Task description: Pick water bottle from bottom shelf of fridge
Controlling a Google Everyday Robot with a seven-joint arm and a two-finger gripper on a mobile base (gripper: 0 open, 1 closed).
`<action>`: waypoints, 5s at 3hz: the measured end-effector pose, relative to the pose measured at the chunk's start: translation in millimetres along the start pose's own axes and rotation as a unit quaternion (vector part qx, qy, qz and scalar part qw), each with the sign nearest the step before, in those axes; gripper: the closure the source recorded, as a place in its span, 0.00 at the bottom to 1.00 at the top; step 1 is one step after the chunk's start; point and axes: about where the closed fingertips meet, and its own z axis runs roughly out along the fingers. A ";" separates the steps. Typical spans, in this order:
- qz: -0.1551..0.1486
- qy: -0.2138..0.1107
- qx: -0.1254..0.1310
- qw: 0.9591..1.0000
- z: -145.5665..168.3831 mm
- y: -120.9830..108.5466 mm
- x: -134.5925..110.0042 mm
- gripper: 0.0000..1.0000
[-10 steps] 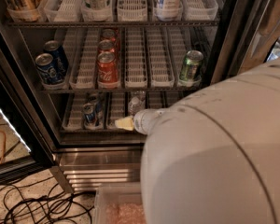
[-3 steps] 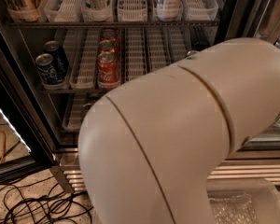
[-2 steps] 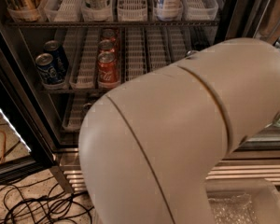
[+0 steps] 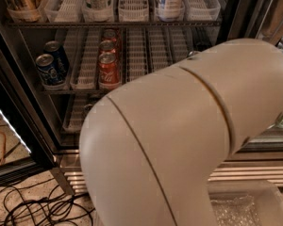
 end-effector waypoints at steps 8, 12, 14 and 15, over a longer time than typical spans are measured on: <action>0.012 0.029 -0.034 0.999 -43.5 10.4 14.1 1.00; 0.020 0.039 -0.043 0.998 -56.8 11.3 4.2 1.00; 0.029 0.075 -0.022 0.997 -79.9 2.9 3.2 1.00; 0.064 0.116 -0.019 0.991 -94.0 8.9 24.2 1.00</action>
Offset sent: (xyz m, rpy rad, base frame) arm -0.0569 -0.0063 0.0683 0.0942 0.0111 0.0542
